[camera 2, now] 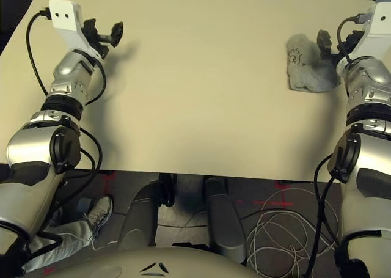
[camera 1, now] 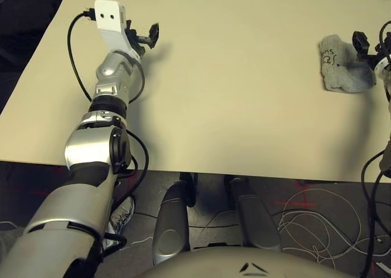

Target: Wipe the water off the table with a rag.

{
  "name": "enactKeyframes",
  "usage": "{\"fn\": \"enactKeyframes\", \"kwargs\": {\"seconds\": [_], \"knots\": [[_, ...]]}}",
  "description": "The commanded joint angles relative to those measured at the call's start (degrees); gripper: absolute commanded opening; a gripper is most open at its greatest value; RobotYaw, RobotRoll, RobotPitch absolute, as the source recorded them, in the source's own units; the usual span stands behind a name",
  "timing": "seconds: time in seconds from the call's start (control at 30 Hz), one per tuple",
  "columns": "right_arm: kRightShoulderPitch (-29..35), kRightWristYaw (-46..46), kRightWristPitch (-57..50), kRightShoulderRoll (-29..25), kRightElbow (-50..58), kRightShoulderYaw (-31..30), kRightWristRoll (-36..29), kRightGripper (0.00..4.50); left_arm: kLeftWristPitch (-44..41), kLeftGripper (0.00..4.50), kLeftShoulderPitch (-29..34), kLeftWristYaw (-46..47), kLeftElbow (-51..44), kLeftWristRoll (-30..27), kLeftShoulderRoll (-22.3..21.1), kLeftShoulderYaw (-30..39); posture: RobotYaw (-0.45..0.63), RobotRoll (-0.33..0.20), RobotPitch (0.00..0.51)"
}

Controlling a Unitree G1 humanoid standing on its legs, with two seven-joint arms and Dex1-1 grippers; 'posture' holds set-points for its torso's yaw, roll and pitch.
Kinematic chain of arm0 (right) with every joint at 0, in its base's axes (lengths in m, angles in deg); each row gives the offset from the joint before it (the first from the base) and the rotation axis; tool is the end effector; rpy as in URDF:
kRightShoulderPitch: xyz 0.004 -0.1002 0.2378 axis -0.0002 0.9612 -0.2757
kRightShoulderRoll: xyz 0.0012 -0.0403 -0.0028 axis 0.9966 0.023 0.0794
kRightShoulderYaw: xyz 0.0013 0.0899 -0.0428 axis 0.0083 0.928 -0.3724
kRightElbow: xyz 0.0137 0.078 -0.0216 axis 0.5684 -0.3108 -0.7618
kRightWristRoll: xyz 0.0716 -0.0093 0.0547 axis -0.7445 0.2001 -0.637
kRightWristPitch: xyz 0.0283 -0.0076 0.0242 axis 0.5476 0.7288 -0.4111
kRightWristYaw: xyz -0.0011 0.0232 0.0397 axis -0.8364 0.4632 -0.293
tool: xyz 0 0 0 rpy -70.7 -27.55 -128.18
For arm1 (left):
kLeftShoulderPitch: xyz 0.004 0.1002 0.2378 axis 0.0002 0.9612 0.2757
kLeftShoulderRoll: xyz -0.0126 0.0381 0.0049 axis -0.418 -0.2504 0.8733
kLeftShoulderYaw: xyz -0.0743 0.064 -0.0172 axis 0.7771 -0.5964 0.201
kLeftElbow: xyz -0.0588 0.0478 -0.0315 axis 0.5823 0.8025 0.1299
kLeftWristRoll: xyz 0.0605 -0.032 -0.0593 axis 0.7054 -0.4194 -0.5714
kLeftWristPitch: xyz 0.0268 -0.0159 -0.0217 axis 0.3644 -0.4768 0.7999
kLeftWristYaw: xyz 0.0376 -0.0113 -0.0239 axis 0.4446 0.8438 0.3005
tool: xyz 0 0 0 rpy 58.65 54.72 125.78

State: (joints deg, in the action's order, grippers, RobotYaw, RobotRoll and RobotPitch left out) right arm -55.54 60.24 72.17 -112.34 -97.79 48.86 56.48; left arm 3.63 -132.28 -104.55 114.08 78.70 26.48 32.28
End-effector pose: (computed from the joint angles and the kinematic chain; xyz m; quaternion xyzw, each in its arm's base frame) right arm 0.2985 -0.3472 0.2033 -0.0316 -0.0573 -0.0666 0.9956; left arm 0.3564 0.2086 0.1941 0.0127 -0.1238 -0.0577 0.9905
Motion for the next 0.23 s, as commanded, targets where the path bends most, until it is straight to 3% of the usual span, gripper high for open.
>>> {"fn": "enactKeyframes", "kwargs": {"seconds": [0.03,0.23], "knots": [[0.6,-0.9,-0.3,-1.3,-1.3,1.3,-0.2,4.46,0.7,4.5,1.3,1.9,1.6,0.6,0.7,0.5,-0.26,0.0,0.326],[0.8,-1.7,-0.6,-1.8,-1.4,1.5,0.0,4.46,0.9,4.5,1.5,3.0,1.5,0.4,0.7,0.9,-0.27,0.0,0.317]]}}
